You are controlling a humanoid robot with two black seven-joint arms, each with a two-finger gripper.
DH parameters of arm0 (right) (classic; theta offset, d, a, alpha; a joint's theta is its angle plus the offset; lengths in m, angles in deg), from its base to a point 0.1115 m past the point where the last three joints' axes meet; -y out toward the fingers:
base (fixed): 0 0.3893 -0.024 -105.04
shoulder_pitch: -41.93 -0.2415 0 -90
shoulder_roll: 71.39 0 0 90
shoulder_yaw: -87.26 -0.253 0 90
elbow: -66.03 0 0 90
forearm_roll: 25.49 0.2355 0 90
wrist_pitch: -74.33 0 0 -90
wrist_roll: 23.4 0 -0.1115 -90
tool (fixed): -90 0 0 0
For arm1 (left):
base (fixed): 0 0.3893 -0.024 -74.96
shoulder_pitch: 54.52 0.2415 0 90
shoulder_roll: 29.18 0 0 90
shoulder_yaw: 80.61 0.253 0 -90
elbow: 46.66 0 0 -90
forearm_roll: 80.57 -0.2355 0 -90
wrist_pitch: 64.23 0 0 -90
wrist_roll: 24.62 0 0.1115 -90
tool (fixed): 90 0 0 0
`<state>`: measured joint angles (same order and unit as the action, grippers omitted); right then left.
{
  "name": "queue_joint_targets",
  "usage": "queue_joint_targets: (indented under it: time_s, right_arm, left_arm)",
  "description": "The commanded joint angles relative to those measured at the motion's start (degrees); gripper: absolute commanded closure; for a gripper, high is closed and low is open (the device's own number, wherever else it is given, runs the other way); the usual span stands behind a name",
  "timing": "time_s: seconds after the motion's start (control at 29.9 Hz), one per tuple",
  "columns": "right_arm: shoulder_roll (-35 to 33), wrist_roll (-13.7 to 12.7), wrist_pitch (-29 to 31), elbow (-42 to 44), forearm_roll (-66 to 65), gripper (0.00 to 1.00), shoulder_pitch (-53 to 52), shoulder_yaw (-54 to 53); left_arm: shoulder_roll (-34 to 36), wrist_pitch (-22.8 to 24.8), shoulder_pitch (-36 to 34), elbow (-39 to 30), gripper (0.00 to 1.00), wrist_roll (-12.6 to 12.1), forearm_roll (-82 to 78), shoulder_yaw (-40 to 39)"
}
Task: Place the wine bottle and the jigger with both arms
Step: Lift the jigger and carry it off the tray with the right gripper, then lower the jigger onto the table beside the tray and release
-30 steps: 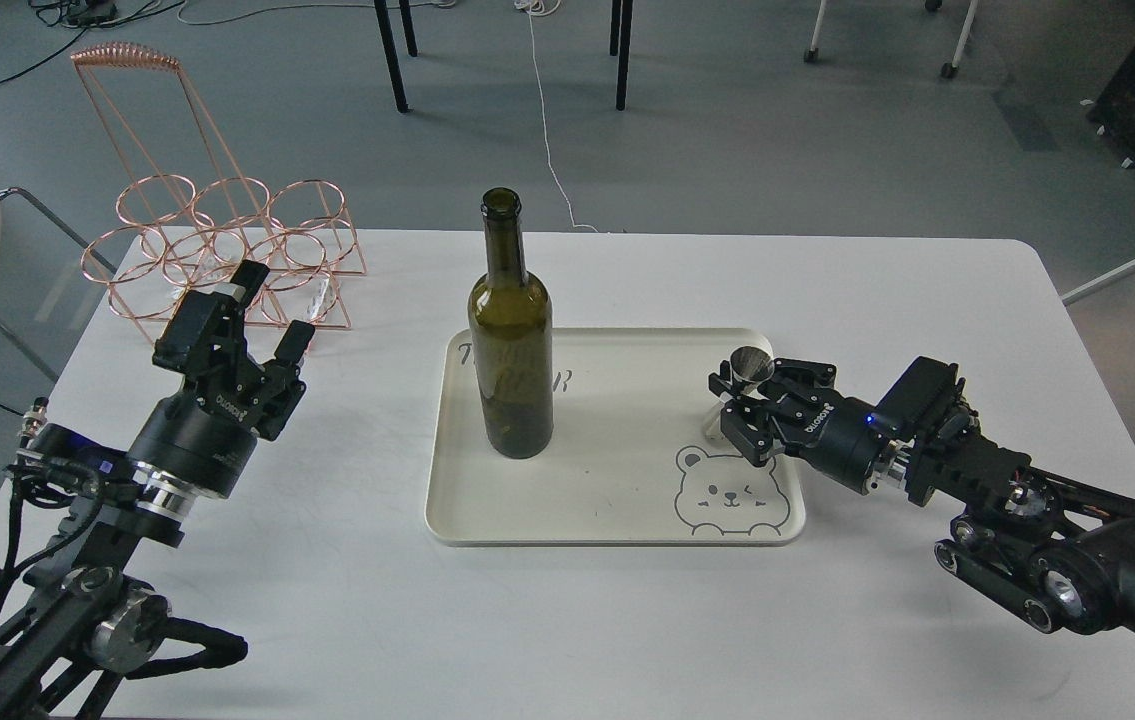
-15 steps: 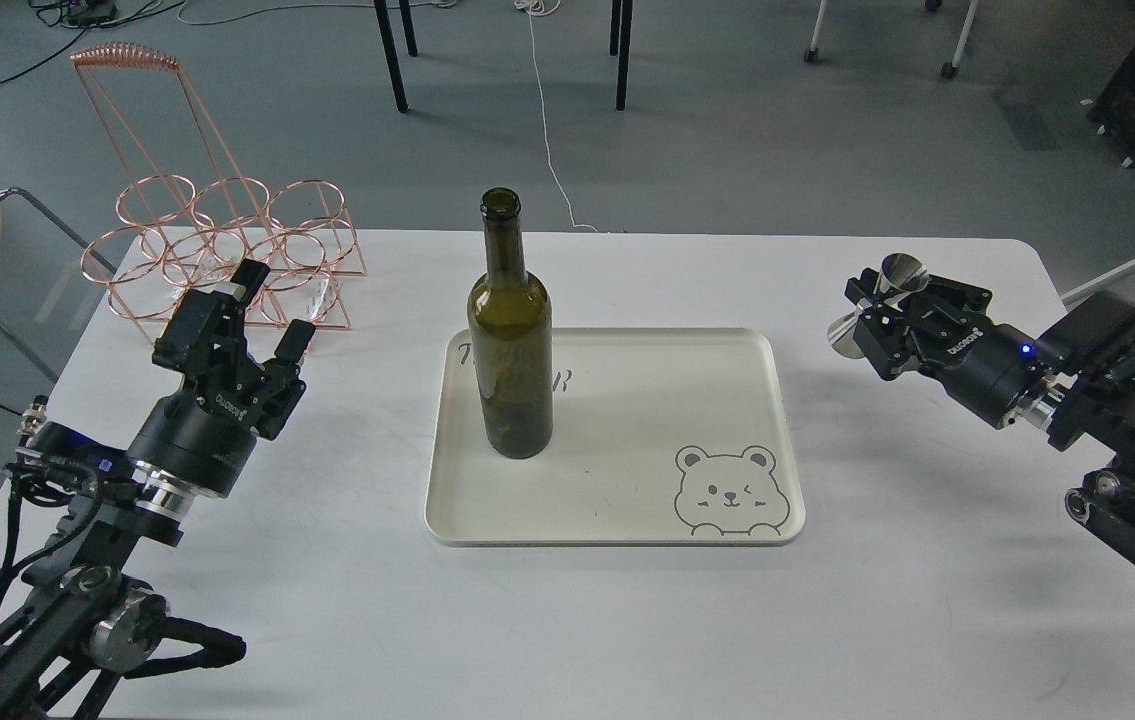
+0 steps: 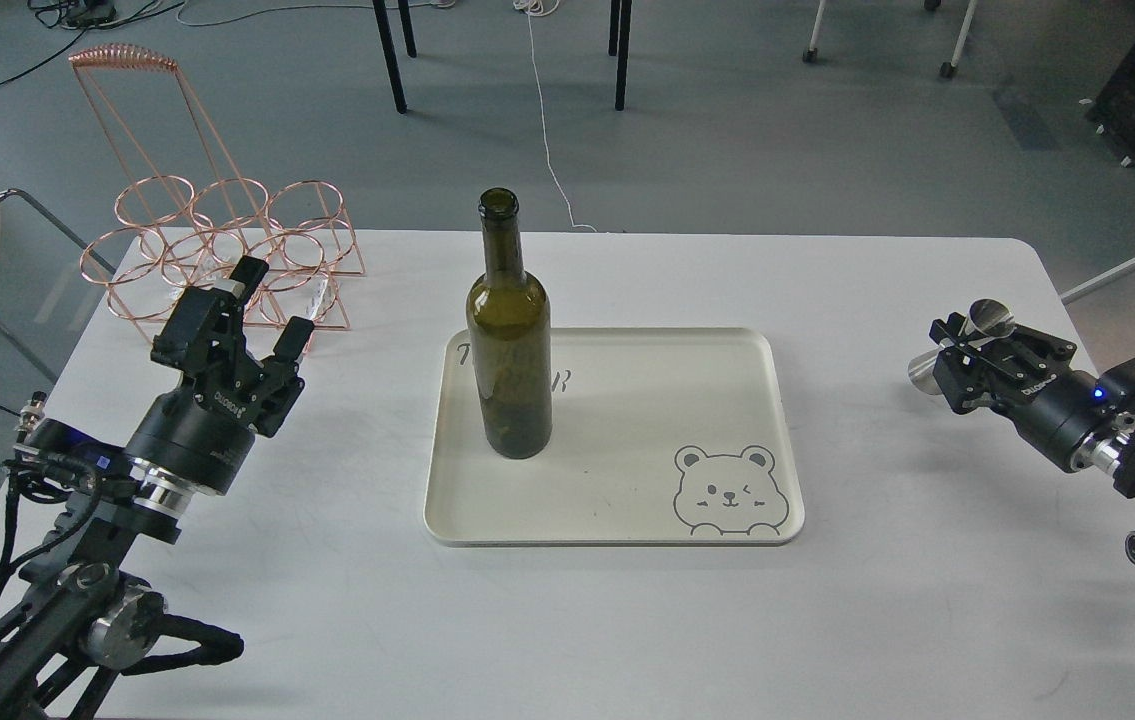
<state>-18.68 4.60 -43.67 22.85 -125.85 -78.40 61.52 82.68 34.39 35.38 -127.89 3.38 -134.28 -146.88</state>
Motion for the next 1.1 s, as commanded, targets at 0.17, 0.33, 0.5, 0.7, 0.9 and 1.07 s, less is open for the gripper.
queue_joint_targets:
  time_s: [0.17,0.33,0.5,0.7,0.9,1.07]
  right_arm:
    - [2.39,0.0,0.0,2.39,-0.01,0.77,0.46,0.08]
    - [3.97,0.0,0.0,3.62,-0.01,0.77,0.46,1.13]
    - [4.76,0.0,0.0,3.8,-0.01,0.8,0.37,1.66]
    - [5.99,0.0,0.0,5.82,0.08,0.93,0.28,1.75]
    - [6.26,0.0,0.0,6.87,0.08,0.93,0.28,1.84]
    - [6.52,0.0,0.0,7.4,0.08,0.93,0.19,1.84]
  left_arm:
    - [0.29,0.08,0.0,0.01,0.02,0.0,0.01,0.0]
    - [0.29,0.08,0.0,0.01,0.02,0.0,0.01,0.0]
    - [0.29,0.08,0.0,0.01,0.02,0.0,0.01,0.0]
    - [0.29,0.08,0.0,0.01,0.02,0.0,0.01,0.0]
    - [0.38,0.17,0.0,0.01,0.02,0.0,0.01,0.0]
    - [0.38,0.17,0.0,0.01,0.02,0.0,0.01,0.0]
